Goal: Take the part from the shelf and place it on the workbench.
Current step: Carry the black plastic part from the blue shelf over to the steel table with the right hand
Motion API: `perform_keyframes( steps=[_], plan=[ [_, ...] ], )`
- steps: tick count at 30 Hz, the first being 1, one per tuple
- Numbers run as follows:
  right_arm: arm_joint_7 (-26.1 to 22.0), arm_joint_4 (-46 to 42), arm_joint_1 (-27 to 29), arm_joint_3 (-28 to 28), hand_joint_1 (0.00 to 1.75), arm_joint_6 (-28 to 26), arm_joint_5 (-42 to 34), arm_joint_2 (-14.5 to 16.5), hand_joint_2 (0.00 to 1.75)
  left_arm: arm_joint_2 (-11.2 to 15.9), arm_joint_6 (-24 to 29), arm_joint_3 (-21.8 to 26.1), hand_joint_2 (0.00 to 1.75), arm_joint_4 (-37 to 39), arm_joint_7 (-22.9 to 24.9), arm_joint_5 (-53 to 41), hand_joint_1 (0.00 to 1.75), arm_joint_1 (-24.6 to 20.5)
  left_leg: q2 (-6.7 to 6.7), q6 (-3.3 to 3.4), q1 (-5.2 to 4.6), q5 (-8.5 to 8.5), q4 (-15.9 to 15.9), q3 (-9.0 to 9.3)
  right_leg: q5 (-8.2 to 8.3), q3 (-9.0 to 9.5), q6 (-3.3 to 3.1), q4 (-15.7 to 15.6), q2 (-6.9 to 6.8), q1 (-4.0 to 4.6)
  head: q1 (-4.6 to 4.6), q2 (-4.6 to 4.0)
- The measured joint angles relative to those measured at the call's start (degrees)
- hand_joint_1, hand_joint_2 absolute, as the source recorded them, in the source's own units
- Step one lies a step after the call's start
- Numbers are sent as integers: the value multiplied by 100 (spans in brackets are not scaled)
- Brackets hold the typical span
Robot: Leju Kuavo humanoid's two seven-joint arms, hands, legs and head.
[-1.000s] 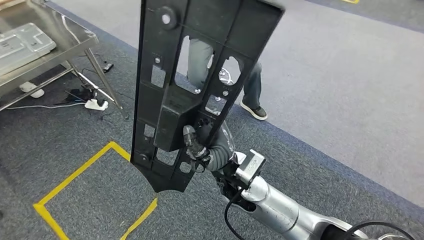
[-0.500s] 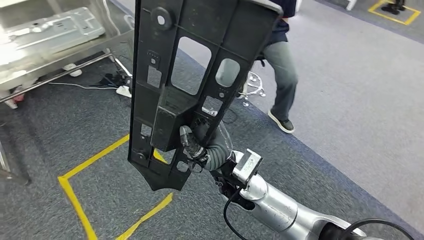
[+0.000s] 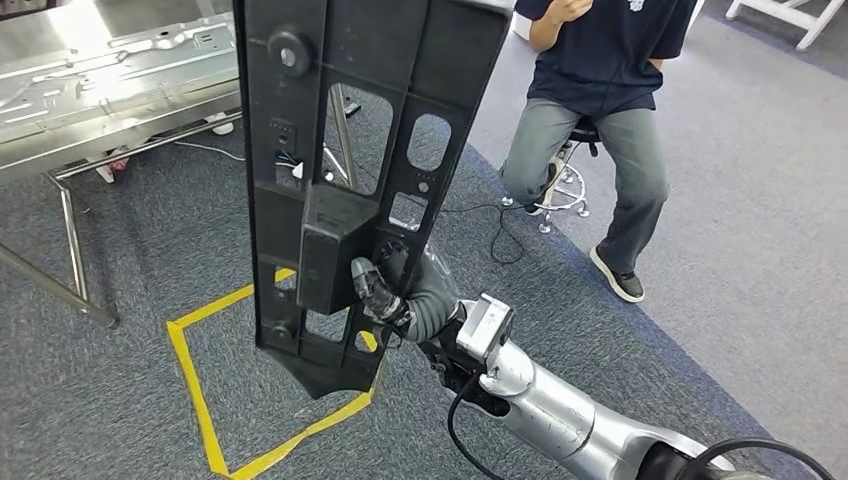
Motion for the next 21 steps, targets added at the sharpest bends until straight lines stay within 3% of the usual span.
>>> perform_keyframes(
  steps=[2,4,5,6,8,9,11,15,17,19,20,21],
  plan=[
    [-2,9,-3,0,175,11,12,-1,175,3,-18,-3,175,0,-1,-1,0,-20,304,-66,8,-270,569,-287,-11,58,-37,-43,-64,-7,-13,0],
    [-3,26,-3,0,175,16,28,-1,175,1,-35,-12,175,0,0,-1,0,-38,424,-112,49,-479,1228,-670,-45,90,-50,-48,-138,-2,-18,0],
    [-2,38,-1,0,175,19,38,-2,175,0,-40,-17,175,0,1,-1,0,-36,443,-126,67,-445,1343,-763,-68,111,-47,-48,-167,-2,-18,0],
    [-2,48,0,0,175,27,49,-2,175,1,-45,-21,175,0,2,0,0,-31,453,-135,82,-305,1242,-746,-93,140,-39,-48,-190,-5,-18,0],
    [-2,55,-1,0,175,52,69,-3,175,2,-55,-25,175,0,4,1,0,-24,474,-126,99,117,519,-425,-151,218,-7,-51,-220,-12,-17,0],
    [-3,56,-6,0,175,67,75,-3,175,2,-59,-29,175,0,5,1,0,-28,486,-111,87,249,156,-245,-178,245,20,-53,-231,-2,-21,0],
    [1,62,-11,0,175,87,79,-4,175,3,-63,-40,175,0,7,0,0,-42,493,-60,53,293,-186,-71,-205,270,84,-81,-245,12,-23,0],
    [3,67,-22,1,175,94,79,-9,175,10,-63,-48,175,0,9,-1,0,-34,466,84,51,254,-295,46,-308,273,209,4,-246,14,-17,-1],
    [3,69,-28,1,175,91,79,-11,175,10,-63,-49,175,0,9,-2,0,-43,466,166,56,231,-344,134,-554,-30,219,596,-231,26,-13,-1],
    [2,80,-24,2,175,89,79,-15,175,11,-63,-50,175,0,10,-2,0,-51,460,223,29,187,-339,175,-775,-509,214,1355,-222,46,-13,0],
    [2,89,-19,2,175,89,79,-17,175,11,-63,-51,175,0,10,-1,0,-50,451,237,12,162,-331,196,-748,-667,206,1531,-220,54,-14,0],
    [2,96,-16,2,175,91,79,-19,175,11,-64,-51,175,0,10,-1,0,-48,438,242,-3,132,-317,221,-603,-714,190,1479,-220,62,-14,0]
  ],
)
